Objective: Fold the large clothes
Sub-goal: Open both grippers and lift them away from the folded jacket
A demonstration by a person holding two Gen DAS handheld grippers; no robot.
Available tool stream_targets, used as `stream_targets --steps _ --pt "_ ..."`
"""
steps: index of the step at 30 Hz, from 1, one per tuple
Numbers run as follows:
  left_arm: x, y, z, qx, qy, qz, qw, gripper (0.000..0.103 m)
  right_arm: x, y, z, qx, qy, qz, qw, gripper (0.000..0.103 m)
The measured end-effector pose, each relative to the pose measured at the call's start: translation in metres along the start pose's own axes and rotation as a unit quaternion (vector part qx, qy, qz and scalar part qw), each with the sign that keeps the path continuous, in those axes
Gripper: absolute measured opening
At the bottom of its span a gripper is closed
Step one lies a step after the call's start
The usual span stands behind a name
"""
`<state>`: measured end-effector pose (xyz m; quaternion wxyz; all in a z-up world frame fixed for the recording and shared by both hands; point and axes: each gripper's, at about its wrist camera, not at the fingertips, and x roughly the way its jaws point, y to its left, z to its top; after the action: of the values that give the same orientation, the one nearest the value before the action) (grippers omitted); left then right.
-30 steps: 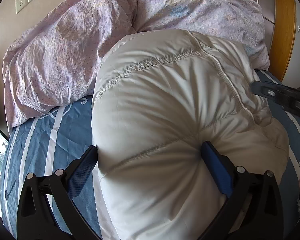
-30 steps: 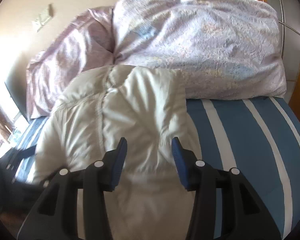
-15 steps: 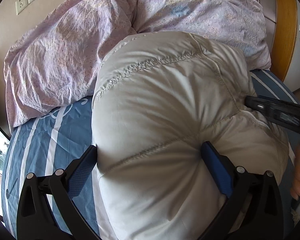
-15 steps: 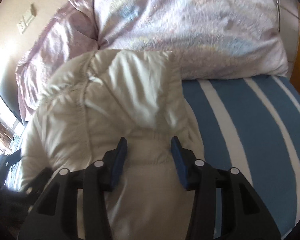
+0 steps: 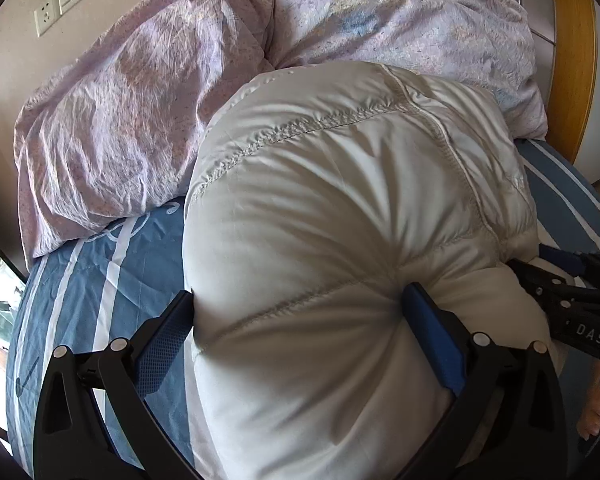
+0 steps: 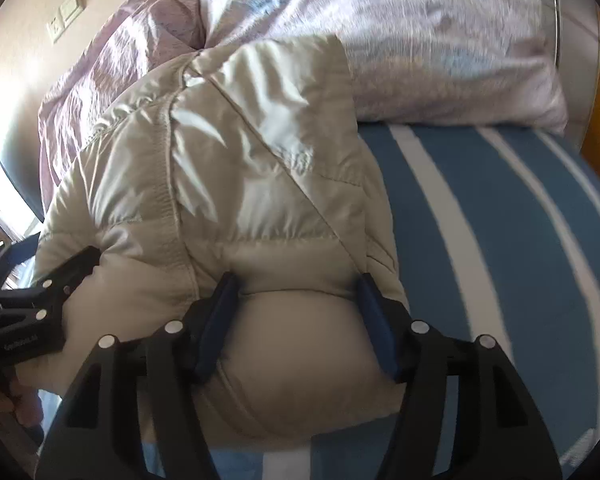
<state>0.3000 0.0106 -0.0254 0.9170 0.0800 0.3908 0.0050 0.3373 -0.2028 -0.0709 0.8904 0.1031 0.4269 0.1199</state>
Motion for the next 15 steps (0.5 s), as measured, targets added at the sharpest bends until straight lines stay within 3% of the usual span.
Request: stream_targets --steps 3,7,12,15 --pt "0.001 -0.003 0.001 -0.001 -0.007 0.011 0.9999 0.102 0.003 -0.003 0.000 0.006 0.002 -0.001 1.000 0.063" --pt "-0.011 0.015 -0.001 -0.040 -0.012 -0.023 0.9989 0.102 -0.010 0.000 0.008 0.006 0.009 0.000 1.000 0.065" --pt "-0.045 0.030 -0.012 -0.063 -0.050 -0.021 0.9966 0.102 -0.042 0.006 0.007 0.002 -0.017 -0.027 0.999 0.085" --pt "-0.063 0.036 -0.016 -0.071 -0.064 -0.032 0.9949 0.102 -0.062 0.013 0.003 -0.010 -0.044 -0.073 0.996 0.097"
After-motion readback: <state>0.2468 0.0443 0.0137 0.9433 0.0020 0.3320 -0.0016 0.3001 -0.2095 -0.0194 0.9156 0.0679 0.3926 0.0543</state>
